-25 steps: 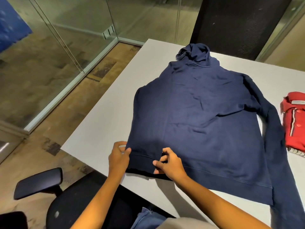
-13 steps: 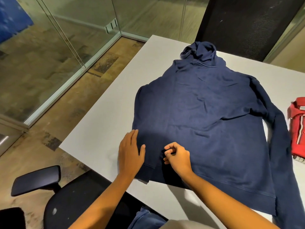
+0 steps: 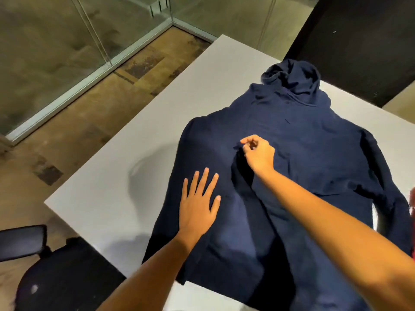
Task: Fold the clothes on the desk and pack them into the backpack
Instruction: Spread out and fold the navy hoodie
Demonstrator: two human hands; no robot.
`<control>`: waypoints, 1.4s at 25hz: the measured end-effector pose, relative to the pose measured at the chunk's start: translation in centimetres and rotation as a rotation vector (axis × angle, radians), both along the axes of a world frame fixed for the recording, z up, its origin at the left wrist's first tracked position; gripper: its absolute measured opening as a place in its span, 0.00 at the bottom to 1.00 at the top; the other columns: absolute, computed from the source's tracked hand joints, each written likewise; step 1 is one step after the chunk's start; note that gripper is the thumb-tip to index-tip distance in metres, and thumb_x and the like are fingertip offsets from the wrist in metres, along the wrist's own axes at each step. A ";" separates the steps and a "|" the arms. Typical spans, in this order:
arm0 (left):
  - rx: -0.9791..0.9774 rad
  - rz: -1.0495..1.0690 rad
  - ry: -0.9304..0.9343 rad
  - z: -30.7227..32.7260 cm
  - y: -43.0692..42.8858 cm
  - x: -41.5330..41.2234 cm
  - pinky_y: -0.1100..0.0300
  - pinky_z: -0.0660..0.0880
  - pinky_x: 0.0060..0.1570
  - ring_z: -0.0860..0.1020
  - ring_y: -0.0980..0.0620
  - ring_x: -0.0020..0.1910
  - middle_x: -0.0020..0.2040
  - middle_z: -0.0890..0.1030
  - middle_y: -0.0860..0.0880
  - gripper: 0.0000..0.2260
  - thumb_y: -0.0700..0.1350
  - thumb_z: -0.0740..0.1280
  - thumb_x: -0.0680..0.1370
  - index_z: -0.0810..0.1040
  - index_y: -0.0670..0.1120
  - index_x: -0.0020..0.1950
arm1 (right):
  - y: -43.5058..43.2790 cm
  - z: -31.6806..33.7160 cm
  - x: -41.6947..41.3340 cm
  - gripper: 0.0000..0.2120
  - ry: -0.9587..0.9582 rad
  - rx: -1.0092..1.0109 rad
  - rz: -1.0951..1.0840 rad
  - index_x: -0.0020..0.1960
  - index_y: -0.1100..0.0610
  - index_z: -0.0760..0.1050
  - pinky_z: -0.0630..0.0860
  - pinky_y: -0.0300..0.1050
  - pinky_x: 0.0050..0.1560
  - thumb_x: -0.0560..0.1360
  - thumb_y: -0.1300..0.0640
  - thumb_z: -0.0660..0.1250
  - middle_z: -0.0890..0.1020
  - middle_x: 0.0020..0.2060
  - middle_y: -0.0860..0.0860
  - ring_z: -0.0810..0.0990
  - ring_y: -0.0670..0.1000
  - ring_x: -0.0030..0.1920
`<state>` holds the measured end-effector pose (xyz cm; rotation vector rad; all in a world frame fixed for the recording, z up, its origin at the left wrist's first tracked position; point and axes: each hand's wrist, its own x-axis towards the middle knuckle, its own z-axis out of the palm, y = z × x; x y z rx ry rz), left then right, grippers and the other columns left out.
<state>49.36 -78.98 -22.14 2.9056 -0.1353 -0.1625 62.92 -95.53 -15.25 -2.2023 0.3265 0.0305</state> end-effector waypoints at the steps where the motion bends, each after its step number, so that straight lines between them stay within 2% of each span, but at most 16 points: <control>1: 0.006 0.005 0.002 -0.1 -0.1 0.2 0.43 0.52 0.75 0.47 0.46 0.79 0.80 0.47 0.50 0.27 0.58 0.50 0.82 0.47 0.55 0.80 | -0.2 -0.1 2.4 0.11 -0.012 -0.041 0.008 0.50 0.58 0.81 0.66 0.19 0.39 0.75 0.68 0.62 0.83 0.45 0.52 0.79 0.48 0.45; 3: 0.015 0.016 -0.008 -0.3 -0.3 0.5 0.43 0.53 0.75 0.48 0.46 0.79 0.80 0.48 0.50 0.27 0.58 0.50 0.82 0.47 0.56 0.80 | -0.5 -0.3 7.3 0.12 -0.031 -0.083 -0.036 0.55 0.60 0.80 0.64 0.20 0.39 0.76 0.68 0.62 0.83 0.53 0.55 0.79 0.50 0.50; 5: 0.027 0.031 -0.040 -0.8 -0.3 0.5 0.43 0.53 0.75 0.49 0.46 0.79 0.80 0.49 0.50 0.27 0.58 0.50 0.82 0.47 0.55 0.80 | -0.7 -0.9 11.9 0.13 -0.032 -0.152 -0.058 0.62 0.60 0.75 0.66 0.29 0.44 0.78 0.64 0.63 0.79 0.58 0.57 0.78 0.54 0.56; 8: 0.017 0.014 -0.054 -1.0 -0.2 0.8 0.43 0.53 0.75 0.51 0.46 0.78 0.80 0.50 0.50 0.27 0.57 0.52 0.82 0.49 0.55 0.79 | 0.0 -2.0 16.6 0.20 0.051 -0.274 0.028 0.68 0.63 0.63 0.69 0.42 0.47 0.80 0.57 0.63 0.76 0.61 0.60 0.76 0.58 0.59; 11: 0.010 0.017 -0.037 -1.2 -0.3 0.8 0.43 0.51 0.75 0.49 0.46 0.79 0.80 0.48 0.51 0.27 0.57 0.52 0.82 0.49 0.55 0.80 | 0.8 -1.9 20.0 0.28 0.174 -0.203 -0.057 0.72 0.65 0.57 0.73 0.48 0.55 0.80 0.53 0.64 0.74 0.64 0.61 0.75 0.59 0.62; 13: 0.012 0.021 -0.039 -1.2 -0.3 0.8 0.43 0.50 0.76 0.48 0.46 0.79 0.80 0.47 0.51 0.27 0.57 0.51 0.82 0.48 0.55 0.80 | 0.1 -1.5 21.5 0.19 0.133 -0.140 -0.131 0.65 0.60 0.63 0.74 0.46 0.56 0.79 0.54 0.65 0.76 0.57 0.56 0.75 0.55 0.58; 15: 0.009 0.018 -0.041 -1.0 -0.3 0.7 0.43 0.51 0.75 0.48 0.46 0.79 0.80 0.48 0.51 0.27 0.57 0.51 0.82 0.48 0.55 0.80 | -1.2 -1.2 22.6 0.08 0.013 -0.076 -0.218 0.51 0.55 0.64 0.74 0.45 0.50 0.79 0.57 0.63 0.71 0.42 0.48 0.72 0.52 0.47; 17: 0.008 0.007 -0.048 -1.1 -0.4 0.5 0.43 0.52 0.75 0.50 0.46 0.79 0.80 0.49 0.51 0.27 0.57 0.51 0.82 0.50 0.54 0.80 | -2.6 -1.2 23.0 0.11 0.022 0.020 -0.289 0.41 0.53 0.62 0.71 0.42 0.37 0.79 0.61 0.62 0.67 0.37 0.48 0.68 0.49 0.36; 19: -0.044 0.029 -0.084 -1.0 -0.4 0.6 0.45 0.55 0.74 0.56 0.45 0.78 0.79 0.55 0.51 0.25 0.56 0.53 0.81 0.57 0.53 0.79 | -3.4 -0.9 22.7 0.15 0.119 0.109 -0.288 0.36 0.54 0.65 0.72 0.41 0.31 0.78 0.67 0.61 0.73 0.37 0.53 0.71 0.48 0.30; 22: -0.292 0.158 -0.263 0.6 -0.1 4.6 0.48 0.67 0.62 0.73 0.46 0.64 0.69 0.74 0.52 0.18 0.51 0.59 0.80 0.74 0.50 0.68 | -4.1 -0.7 22.7 0.14 0.150 0.027 -0.162 0.36 0.55 0.69 0.79 0.41 0.34 0.77 0.68 0.63 0.79 0.40 0.56 0.79 0.50 0.32; 25: -0.334 0.411 -0.401 3.2 1.3 12.7 0.51 0.66 0.57 0.74 0.46 0.57 0.59 0.79 0.51 0.12 0.46 0.59 0.80 0.78 0.51 0.59 | -3.6 -0.3 23.0 0.14 0.174 0.001 -0.073 0.32 0.56 0.72 0.82 0.48 0.45 0.77 0.61 0.65 0.79 0.36 0.55 0.82 0.57 0.40; 27: -0.429 0.501 -0.274 4.3 2.9 18.3 0.49 0.71 0.58 0.75 0.46 0.57 0.58 0.79 0.50 0.12 0.44 0.57 0.81 0.77 0.51 0.58 | -3.0 -0.4 23.3 0.16 0.237 -0.083 0.003 0.32 0.57 0.70 0.82 0.53 0.49 0.76 0.54 0.67 0.77 0.35 0.55 0.82 0.60 0.44; 29: -0.528 0.515 -0.020 4.9 4.0 22.9 0.50 0.74 0.57 0.77 0.45 0.57 0.57 0.79 0.48 0.12 0.44 0.56 0.81 0.78 0.47 0.58 | -2.4 -0.4 23.4 0.15 0.273 -0.047 0.017 0.36 0.58 0.71 0.82 0.53 0.47 0.77 0.51 0.68 0.76 0.36 0.54 0.81 0.58 0.43; 32: -0.396 0.560 0.314 5.5 3.9 26.8 0.55 0.71 0.47 0.77 0.41 0.54 0.53 0.79 0.44 0.14 0.49 0.60 0.80 0.77 0.40 0.54 | -2.4 -0.4 24.2 0.13 0.242 -0.089 -0.037 0.48 0.63 0.76 0.82 0.54 0.48 0.74 0.53 0.72 0.79 0.43 0.57 0.82 0.58 0.46; 34: -0.288 0.581 0.458 6.3 3.9 27.8 0.56 0.69 0.46 0.75 0.42 0.49 0.47 0.76 0.43 0.13 0.50 0.66 0.78 0.74 0.40 0.47 | -2.7 -0.1 24.5 0.10 0.185 -0.076 -0.040 0.41 0.58 0.72 0.82 0.52 0.46 0.74 0.57 0.73 0.77 0.40 0.53 0.79 0.54 0.44; 35: -0.263 0.559 0.559 6.8 4.0 28.3 0.56 0.69 0.46 0.74 0.43 0.45 0.42 0.74 0.43 0.14 0.50 0.68 0.77 0.72 0.39 0.43 | -3.0 -0.2 24.7 0.14 0.163 -0.032 -0.051 0.39 0.54 0.67 0.81 0.48 0.41 0.73 0.59 0.72 0.74 0.39 0.52 0.76 0.52 0.42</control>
